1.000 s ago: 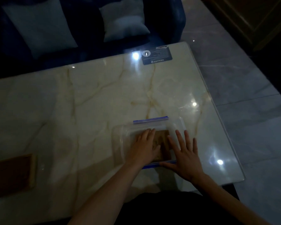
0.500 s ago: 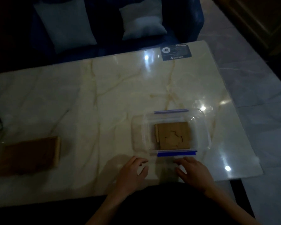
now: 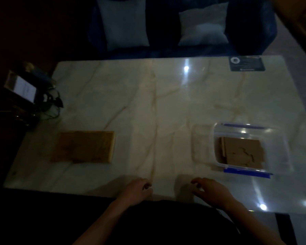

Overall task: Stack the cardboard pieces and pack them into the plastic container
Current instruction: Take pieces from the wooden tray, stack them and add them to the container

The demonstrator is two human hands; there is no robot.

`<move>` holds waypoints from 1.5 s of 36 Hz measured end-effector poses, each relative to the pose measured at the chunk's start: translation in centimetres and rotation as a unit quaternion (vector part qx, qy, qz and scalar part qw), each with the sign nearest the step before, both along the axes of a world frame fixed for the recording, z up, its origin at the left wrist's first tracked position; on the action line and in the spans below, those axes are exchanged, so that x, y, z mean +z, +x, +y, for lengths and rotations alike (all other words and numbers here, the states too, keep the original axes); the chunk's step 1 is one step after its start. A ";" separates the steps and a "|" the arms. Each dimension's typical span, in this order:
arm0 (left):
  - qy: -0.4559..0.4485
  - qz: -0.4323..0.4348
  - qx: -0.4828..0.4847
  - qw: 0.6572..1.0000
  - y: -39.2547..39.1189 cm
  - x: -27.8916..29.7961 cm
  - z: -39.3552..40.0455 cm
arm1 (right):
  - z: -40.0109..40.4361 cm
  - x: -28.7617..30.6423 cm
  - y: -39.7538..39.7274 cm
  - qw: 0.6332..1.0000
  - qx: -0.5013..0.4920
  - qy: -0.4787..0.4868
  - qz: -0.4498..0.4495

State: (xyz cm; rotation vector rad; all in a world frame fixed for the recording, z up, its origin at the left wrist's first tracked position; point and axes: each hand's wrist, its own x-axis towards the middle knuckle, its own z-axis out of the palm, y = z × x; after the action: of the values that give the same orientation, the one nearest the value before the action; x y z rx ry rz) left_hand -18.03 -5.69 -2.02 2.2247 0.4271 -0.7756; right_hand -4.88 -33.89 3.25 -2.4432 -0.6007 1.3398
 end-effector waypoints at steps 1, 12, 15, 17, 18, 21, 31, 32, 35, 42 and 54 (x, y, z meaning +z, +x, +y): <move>-0.007 0.001 0.008 1.000 -0.4 -0.2 0.9 | 1.2 -0.1 -0.4 1.000 0.003 0.001 -0.003; 0.006 -0.018 0.074 0.997 -4.2 0.0 11.3 | 13.2 -1.2 -3.3 0.997 0.062 -0.005 -0.052; 0.015 -0.022 0.103 0.994 -5.1 0.4 14.1 | 16.3 -1.2 -3.3 0.996 0.068 0.000 -0.050; 0.021 -0.029 0.131 0.991 -5.4 0.8 15.9 | 18.5 -1.2 -3.3 0.997 0.061 0.006 -0.053; 0.025 -0.034 0.149 0.988 -5.5 1.0 16.9 | 19.6 -1.1 -3.2 0.997 0.057 0.013 -0.055; 0.031 -0.058 0.201 0.977 -5.6 1.9 19.5 | 23.1 -0.7 -3.1 0.997 0.039 0.042 -0.055; 0.142 -0.139 0.320 0.927 -3.5 4.0 27.2 | 33.8 0.7 -3.0 0.982 -0.096 0.160 -0.004; 0.148 -0.123 0.329 0.925 -3.1 4.1 27.7 | 34.6 0.8 -3.0 0.980 -0.104 0.167 0.005; 0.148 -0.080 0.351 0.921 -1.8 3.9 28.6 | 36.4 0.8 -2.8 0.977 -0.128 0.171 0.025; 0.126 -0.022 0.358 0.925 0.5 3.4 28.4 | 38.0 0.6 -2.1 0.966 -0.153 0.201 0.064; 0.124 -0.001 0.410 0.904 0.8 2.1 26.5 | 39.0 -0.5 -2.5 0.943 -0.245 0.169 0.148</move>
State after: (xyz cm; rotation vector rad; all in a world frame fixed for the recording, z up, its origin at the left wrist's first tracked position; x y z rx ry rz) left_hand -17.20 20.78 0.09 1.9704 1.4067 -0.2642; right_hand -7.40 5.08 2.75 -1.8955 -0.1158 1.2337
